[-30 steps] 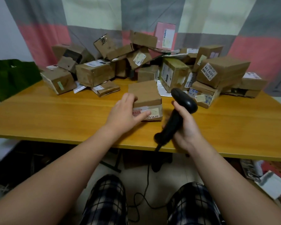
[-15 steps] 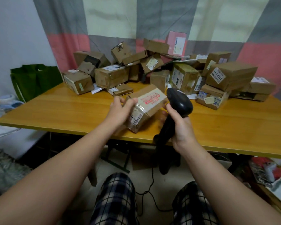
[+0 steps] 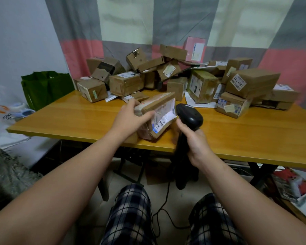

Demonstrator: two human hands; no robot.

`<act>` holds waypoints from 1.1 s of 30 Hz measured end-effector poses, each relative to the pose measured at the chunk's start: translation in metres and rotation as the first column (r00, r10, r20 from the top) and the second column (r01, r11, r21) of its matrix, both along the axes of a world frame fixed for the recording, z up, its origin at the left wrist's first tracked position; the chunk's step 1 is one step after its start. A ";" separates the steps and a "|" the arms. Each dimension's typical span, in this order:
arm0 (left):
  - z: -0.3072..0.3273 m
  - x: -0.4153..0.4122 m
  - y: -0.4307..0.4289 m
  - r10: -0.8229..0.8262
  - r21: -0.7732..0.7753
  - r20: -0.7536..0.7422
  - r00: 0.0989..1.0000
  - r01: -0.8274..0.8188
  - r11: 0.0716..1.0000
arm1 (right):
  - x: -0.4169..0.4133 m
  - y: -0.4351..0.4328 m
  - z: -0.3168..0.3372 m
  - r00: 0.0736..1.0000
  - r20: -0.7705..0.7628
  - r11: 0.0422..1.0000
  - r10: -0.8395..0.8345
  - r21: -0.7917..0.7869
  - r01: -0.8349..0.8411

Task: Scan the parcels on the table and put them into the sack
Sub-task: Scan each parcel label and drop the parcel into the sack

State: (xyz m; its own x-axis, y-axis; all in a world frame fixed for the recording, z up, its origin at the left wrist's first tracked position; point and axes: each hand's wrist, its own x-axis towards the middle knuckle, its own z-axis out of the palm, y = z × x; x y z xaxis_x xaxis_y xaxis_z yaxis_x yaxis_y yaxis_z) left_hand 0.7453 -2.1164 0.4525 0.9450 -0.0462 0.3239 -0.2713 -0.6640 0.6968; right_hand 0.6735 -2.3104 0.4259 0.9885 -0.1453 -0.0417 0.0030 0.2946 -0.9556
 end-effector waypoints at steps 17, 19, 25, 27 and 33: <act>0.057 0.013 -0.010 -0.293 -0.195 -0.213 0.932 0.253 0.948 | 0.005 -0.005 0.022 0.960 0.276 0.962 0.050 -0.273 0.029; 0.035 0.010 -0.011 -0.169 -0.220 -0.130 0.977 0.138 0.966 | 0.008 -0.005 0.017 0.967 0.256 0.975 0.002 -0.217 0.056; -0.025 -0.003 -0.023 -0.144 -0.422 -0.018 0.989 0.123 0.898 | 0.011 -0.001 0.018 0.983 0.184 0.982 0.021 -0.189 0.015; -0.022 0.002 -0.020 -0.142 -0.373 -0.070 0.987 0.106 0.922 | 0.009 -0.006 0.025 0.983 0.185 0.967 0.012 -0.252 0.036; -0.007 0.010 -0.005 -0.110 -0.480 -0.056 0.992 0.070 0.875 | -0.013 -0.028 0.056 0.987 0.155 0.827 0.035 -0.559 0.058</act>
